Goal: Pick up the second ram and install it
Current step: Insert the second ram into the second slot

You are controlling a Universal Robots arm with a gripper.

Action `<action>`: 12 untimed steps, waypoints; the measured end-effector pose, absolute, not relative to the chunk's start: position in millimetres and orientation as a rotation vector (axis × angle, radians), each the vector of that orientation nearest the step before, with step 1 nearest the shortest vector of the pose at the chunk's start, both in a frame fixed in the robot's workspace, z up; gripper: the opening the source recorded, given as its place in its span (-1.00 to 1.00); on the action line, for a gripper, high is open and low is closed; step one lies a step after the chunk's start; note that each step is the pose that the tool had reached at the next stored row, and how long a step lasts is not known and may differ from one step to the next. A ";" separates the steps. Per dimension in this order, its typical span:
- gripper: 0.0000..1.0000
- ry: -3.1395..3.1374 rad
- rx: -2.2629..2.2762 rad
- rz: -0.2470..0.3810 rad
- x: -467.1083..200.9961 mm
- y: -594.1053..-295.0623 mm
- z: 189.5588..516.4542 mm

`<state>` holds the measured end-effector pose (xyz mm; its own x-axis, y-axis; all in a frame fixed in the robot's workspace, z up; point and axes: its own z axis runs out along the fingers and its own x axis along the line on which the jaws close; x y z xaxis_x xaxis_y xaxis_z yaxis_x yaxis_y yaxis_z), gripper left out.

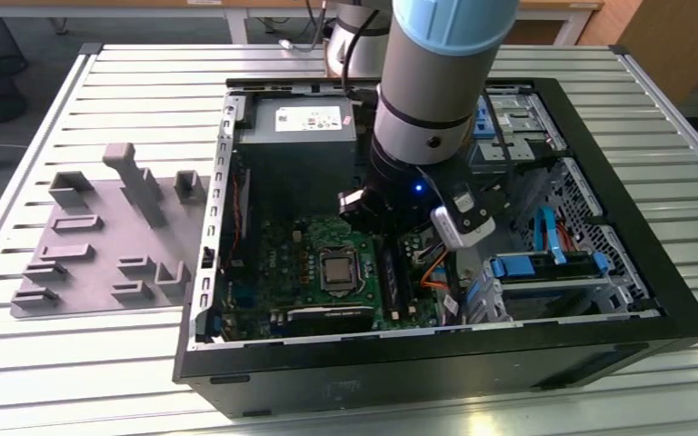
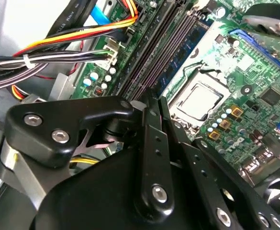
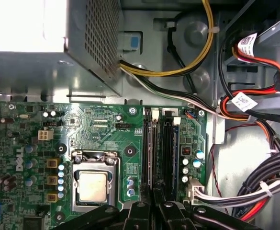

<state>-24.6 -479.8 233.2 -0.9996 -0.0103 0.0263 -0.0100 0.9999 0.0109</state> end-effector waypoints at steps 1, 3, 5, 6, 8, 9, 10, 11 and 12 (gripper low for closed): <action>-0.73 -3.115 0.016 -0.017 -24.5 -479.8 235.2; -0.73 -3.115 0.016 -0.017 -24.5 -479.7 240.1; -0.73 -3.115 0.016 -0.017 -24.5 -479.8 243.0; -0.73 -3.115 0.016 -0.017 -24.5 -479.7 243.0; -0.73 -3.115 0.016 -0.017 -24.5 -479.7 243.0; -0.73 -3.114 0.016 -0.017 -24.5 -479.7 243.0; -0.73 -3.113 0.016 -0.017 -24.3 -479.8 243.1; -0.73 -3.110 0.016 -0.017 -23.9 -479.8 243.2; -0.73 -3.106 0.016 -0.017 -23.6 -479.8 243.2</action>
